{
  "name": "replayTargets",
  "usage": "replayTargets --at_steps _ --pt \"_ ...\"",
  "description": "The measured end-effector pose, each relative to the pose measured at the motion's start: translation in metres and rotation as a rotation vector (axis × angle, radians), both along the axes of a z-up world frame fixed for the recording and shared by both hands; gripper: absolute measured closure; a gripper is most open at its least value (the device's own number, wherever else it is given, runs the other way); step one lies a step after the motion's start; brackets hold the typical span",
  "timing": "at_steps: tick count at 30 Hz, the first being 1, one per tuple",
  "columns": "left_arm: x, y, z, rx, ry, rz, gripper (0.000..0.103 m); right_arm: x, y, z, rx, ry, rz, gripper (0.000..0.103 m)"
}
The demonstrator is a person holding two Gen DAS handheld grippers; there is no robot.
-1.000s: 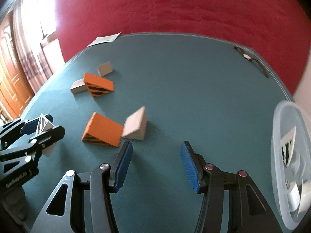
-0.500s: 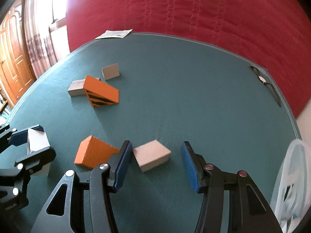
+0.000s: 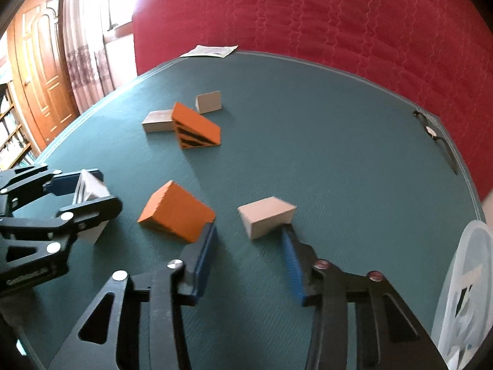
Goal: Organize rigid objects
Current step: 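Grasp the small pale wooden block with the right gripper, then carry the pale block into the clear bowl and open the right gripper while the left carries the striped wedge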
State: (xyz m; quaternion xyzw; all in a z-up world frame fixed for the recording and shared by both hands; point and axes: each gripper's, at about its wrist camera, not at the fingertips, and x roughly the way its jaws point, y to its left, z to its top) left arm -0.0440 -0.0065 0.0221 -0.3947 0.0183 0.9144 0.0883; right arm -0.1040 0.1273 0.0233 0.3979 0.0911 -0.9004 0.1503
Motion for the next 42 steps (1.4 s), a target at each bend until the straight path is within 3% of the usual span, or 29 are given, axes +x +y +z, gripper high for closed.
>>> replayTargets --at_steps 7,15,20,29,42 --pt "-0.003 -0.004 -0.004 0.004 -0.018 0.023 0.058 -0.004 0.004 0.0 0.027 0.026 -0.038 0.062" --pt "-0.007 -0.003 -0.007 -0.007 -0.026 0.034 0.052 -0.023 0.007 0.0 -0.012 0.008 -0.024 0.062" --pt "-0.008 -0.003 -0.007 -0.001 -0.023 0.034 0.052 -0.018 0.0 0.0 0.001 0.015 -0.017 0.071" --pt "-0.008 -0.005 -0.007 0.011 -0.021 0.034 0.058 0.005 0.009 0.0 -0.038 0.01 -0.079 0.071" --pt "0.003 -0.001 0.003 0.039 0.031 0.015 0.058 0.056 0.051 0.014 -0.138 0.041 -0.153 0.071"
